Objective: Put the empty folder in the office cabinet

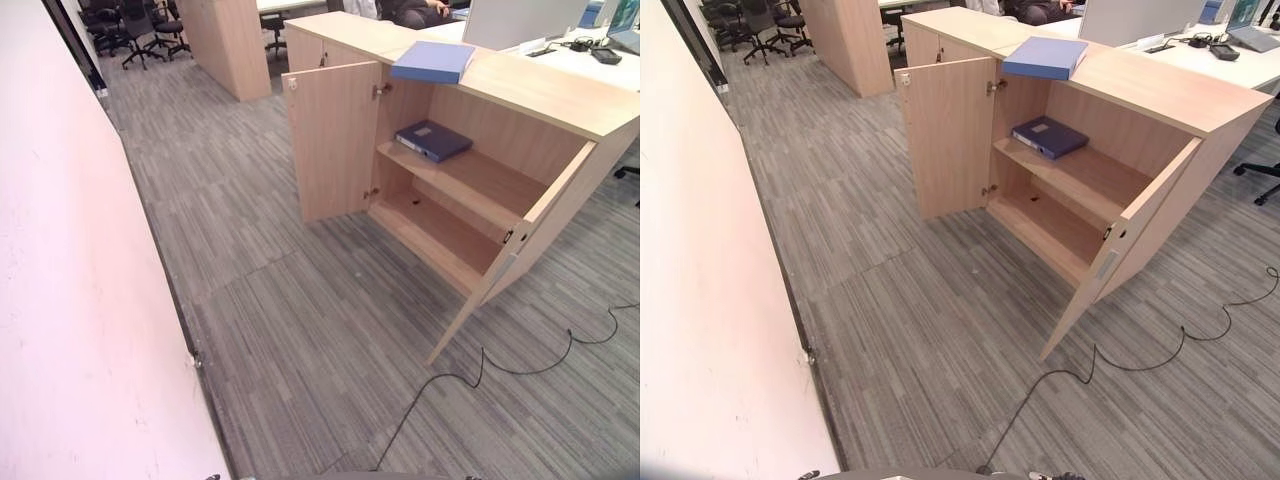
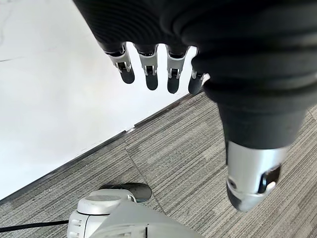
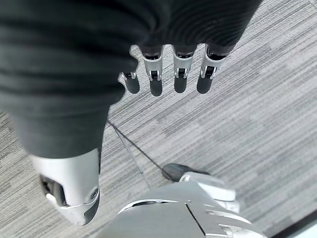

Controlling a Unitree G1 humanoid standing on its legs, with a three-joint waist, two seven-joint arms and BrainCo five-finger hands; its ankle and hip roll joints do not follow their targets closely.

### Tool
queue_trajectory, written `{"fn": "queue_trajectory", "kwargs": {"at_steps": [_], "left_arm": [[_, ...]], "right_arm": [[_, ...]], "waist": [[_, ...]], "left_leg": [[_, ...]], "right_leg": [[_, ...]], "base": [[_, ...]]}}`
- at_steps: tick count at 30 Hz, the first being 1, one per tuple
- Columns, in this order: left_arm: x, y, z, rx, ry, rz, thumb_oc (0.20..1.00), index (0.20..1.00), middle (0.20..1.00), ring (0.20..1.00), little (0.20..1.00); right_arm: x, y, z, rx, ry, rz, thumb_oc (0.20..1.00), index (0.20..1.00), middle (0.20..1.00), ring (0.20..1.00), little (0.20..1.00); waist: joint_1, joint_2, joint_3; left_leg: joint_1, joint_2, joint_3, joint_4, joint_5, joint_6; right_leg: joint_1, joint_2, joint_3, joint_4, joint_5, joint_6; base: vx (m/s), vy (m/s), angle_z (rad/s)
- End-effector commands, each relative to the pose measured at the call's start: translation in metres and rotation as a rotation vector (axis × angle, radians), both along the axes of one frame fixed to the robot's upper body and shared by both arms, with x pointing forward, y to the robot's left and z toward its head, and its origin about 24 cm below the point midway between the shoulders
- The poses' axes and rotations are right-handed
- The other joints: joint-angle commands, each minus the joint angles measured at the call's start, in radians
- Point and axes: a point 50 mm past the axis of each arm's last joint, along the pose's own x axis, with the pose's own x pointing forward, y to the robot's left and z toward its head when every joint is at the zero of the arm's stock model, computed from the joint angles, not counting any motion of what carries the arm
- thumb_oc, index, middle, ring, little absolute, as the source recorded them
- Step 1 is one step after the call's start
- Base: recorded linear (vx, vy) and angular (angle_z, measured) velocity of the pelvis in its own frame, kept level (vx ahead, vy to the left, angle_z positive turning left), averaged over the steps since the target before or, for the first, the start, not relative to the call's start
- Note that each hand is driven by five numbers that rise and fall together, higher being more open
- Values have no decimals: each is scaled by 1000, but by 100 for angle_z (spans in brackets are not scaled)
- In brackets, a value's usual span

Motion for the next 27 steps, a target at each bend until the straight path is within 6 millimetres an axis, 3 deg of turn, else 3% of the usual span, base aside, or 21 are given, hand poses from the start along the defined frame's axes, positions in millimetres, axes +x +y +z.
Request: {"fn": "queue_trajectory", "kwargs": {"at_steps": [1, 27], "left_arm": [[6, 5, 1, 20, -2, -19, 1000, 1000, 1000, 1000, 1000], [6, 5, 1, 49, 23, -110, 1000, 1000, 1000, 1000, 1000]], "right_arm": [[8, 1, 1, -10, -1, 12, 1000, 1000, 1000, 1000, 1000], [10, 0, 1, -16, 1, 32, 1000, 1000, 1000, 1000, 1000]], "waist": [[2, -51, -4], [0, -50, -10]], "left_leg": [[14, -14, -89, -66, -39, -19], [25, -13, -95, -66, -45, -18]], "right_leg": [[68, -57, -9, -97, 34, 103], [82, -55, -13, -97, 24, 99]], "base": [[0, 0, 0], [0, 0, 0]]}}
